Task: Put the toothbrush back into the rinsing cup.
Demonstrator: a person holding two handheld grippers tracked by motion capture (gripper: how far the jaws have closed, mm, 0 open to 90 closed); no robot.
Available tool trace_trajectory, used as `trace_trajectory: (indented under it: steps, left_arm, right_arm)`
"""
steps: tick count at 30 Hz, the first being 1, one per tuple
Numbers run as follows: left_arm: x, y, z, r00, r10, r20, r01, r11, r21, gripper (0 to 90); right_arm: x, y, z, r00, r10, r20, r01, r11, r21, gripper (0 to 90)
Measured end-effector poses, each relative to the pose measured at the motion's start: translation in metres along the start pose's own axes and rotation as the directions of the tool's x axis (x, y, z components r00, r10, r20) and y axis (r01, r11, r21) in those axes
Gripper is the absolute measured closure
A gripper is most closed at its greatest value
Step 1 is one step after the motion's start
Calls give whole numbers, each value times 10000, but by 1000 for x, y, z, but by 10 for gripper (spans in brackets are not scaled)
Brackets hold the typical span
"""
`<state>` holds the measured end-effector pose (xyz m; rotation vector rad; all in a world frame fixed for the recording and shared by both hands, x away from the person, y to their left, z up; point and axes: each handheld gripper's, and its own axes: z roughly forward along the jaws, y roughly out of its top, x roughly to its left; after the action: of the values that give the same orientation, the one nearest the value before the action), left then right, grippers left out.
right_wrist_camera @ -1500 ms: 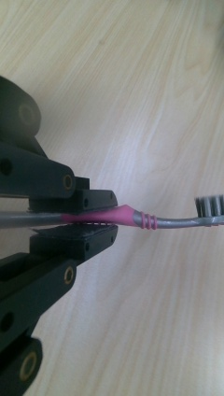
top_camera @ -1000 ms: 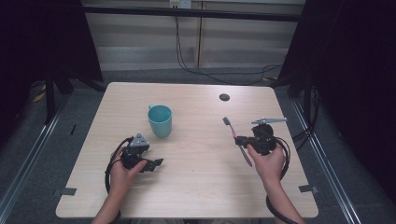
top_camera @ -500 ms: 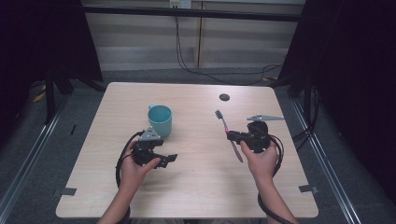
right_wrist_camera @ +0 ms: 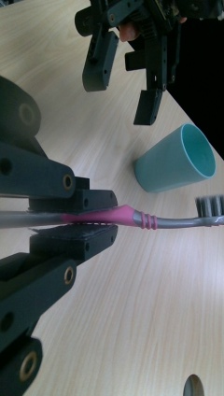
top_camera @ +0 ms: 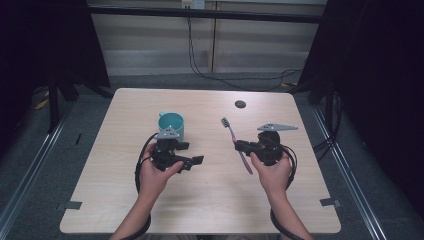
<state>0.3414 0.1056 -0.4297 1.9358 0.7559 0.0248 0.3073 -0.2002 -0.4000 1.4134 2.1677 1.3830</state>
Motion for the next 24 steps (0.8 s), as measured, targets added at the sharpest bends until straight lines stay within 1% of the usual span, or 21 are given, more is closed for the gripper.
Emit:
trace_trajectory:
  steps: [2,8,9,10,13,14,18,21,24]
  left_arm:
    - [-1,3,1,10000,-71,27,71,10000,-60,211]
    - [-1,11,5,9990,-318,321,323,9993,-172,273]
    - [-2,13,5,9987,-313,393,321,9993,-194,306]
    - [-2,14,5,9985,-331,431,341,9992,-227,362]
    - [-3,19,5,9980,-400,490,420,9983,-396,359]
    - [-4,20,5,9979,-408,503,430,9982,-425,360]
    - [-5,24,5,9944,-752,746,806,9941,-730,368]
    - [-5,28,5,9929,-796,882,868,9930,-805,397]
    - [-6,33,5,9919,-831,958,919,9916,-911,408]
  right_arm:
    - [3,1,1,9999,-68,-89,68,10000,-2,826]
    - [8,1,3,9996,-181,-238,180,9998,-41,826]
    - [8,1,3,9996,-159,-244,158,9999,-15,825]
    - [9,1,4,9995,-116,-300,115,9999,-44,826]
    - [9,-1,5,9990,-156,-430,153,9999,-75,825]
    - [10,-1,6,9988,-98,-473,95,9999,-71,826]
    - [14,-1,7,9980,-194,-607,184,9997,-176,825]
    - [17,-1,8,9976,-235,-644,224,9996,-172,826]
    - [17,-2,9,9969,-159,-770,140,9996,-241,826]
